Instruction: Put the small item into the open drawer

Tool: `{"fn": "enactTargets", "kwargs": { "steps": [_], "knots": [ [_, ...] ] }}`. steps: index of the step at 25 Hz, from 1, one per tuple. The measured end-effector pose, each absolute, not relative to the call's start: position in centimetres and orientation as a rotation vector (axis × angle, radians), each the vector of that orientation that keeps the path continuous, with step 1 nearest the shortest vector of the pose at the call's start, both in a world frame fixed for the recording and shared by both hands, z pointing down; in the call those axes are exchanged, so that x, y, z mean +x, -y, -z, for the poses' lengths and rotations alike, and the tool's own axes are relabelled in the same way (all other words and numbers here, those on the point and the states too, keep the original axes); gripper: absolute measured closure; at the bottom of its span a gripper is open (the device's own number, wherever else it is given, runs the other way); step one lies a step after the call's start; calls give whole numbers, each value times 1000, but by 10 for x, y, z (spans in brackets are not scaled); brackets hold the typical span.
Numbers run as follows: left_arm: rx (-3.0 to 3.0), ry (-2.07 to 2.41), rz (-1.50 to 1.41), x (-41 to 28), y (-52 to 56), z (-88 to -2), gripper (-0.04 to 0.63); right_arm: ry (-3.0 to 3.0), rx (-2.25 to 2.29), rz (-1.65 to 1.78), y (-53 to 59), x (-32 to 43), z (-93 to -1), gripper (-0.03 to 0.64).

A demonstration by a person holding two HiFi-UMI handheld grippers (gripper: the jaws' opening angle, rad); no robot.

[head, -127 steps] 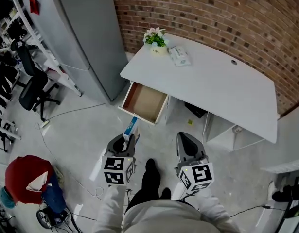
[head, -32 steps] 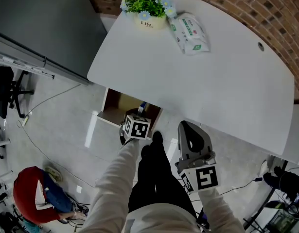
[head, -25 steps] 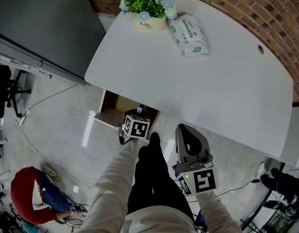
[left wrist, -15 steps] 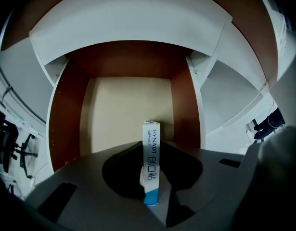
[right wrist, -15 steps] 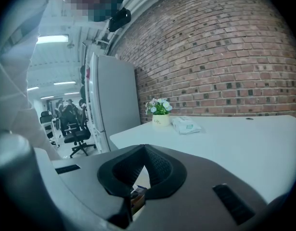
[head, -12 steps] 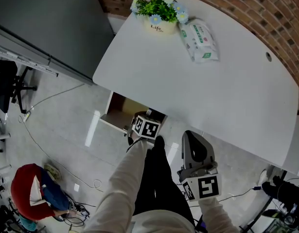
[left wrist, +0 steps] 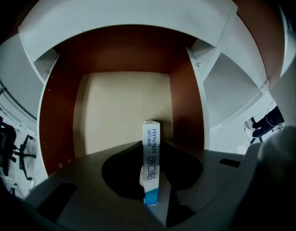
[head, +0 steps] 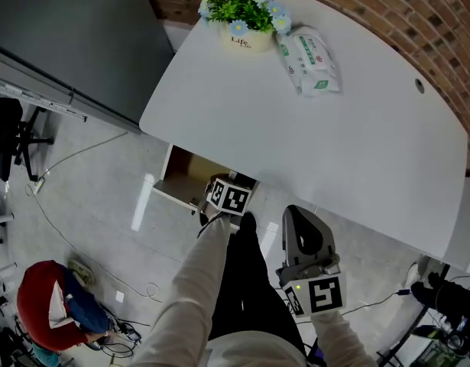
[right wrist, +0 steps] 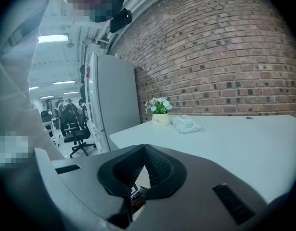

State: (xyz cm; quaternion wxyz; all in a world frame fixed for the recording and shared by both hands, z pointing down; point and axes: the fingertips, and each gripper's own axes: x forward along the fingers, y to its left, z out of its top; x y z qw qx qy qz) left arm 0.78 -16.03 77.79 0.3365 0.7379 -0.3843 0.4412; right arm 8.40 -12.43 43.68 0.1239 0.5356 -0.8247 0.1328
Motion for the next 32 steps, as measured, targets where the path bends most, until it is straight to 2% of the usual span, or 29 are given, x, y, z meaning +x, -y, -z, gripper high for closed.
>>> {"fn": "enactTargets", "kwargs": {
  "steps": [9, 17, 21, 32],
  "knots": [
    [1911, 970, -1177, 11, 158, -786, 500, 2407, 1572, -406, 129, 81, -436, 591],
    [1896, 964, -1133, 8, 142, -788, 439, 2398, 1552, -399, 129, 84, -441, 591],
    [1932, 992, -1083, 5, 142, -775, 420, 2409, 1549, -385, 129, 81, -438, 591],
    [2026, 1088, -920, -10, 146, -706, 421, 2423, 1570, -371, 125, 76, -429, 591]
  ]
}}
